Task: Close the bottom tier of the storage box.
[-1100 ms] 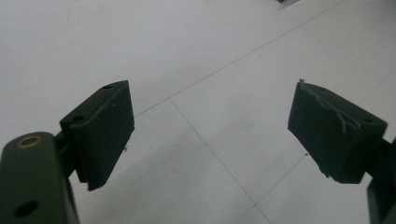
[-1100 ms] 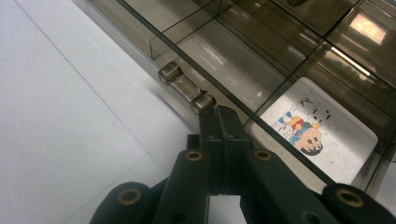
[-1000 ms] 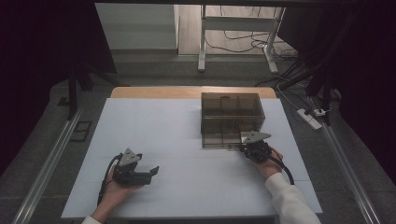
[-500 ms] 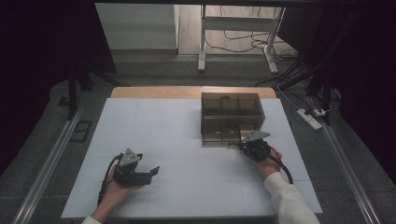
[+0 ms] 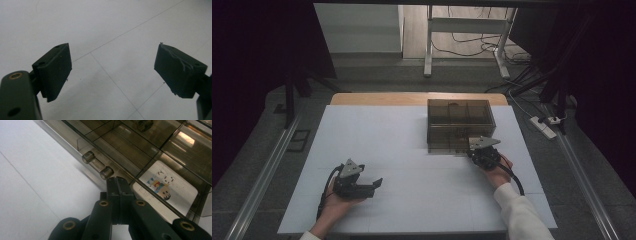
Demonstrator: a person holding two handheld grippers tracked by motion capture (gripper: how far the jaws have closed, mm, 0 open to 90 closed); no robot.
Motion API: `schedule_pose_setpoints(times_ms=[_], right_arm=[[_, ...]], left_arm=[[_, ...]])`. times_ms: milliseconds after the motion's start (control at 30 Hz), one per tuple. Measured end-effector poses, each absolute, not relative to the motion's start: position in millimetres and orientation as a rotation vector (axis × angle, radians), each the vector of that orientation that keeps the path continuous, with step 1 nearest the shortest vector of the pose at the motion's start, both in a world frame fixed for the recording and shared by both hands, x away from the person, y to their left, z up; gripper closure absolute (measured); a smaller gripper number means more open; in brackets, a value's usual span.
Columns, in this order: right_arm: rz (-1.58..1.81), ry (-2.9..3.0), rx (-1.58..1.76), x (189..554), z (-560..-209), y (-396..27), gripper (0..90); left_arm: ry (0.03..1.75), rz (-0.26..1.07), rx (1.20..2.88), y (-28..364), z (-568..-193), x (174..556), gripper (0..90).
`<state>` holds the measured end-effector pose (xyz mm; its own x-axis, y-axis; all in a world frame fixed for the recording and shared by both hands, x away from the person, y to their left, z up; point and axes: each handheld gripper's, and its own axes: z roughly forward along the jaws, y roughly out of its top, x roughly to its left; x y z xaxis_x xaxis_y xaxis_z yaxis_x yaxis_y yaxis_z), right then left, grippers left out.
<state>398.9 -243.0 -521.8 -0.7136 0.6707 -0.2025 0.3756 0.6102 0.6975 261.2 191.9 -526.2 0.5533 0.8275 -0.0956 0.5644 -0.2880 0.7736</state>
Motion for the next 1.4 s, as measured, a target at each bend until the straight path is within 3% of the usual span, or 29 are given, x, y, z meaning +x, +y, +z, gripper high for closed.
schedule_pose_setpoints(times_ms=[1400], right_arm=[[0.907, 2.272, 0.885, 428.0, -526.8, -231.8, 89.3]], left_arm=[[1.124, 0.413, 1.988, 192.3, -526.8, 262.0, 14.6]])
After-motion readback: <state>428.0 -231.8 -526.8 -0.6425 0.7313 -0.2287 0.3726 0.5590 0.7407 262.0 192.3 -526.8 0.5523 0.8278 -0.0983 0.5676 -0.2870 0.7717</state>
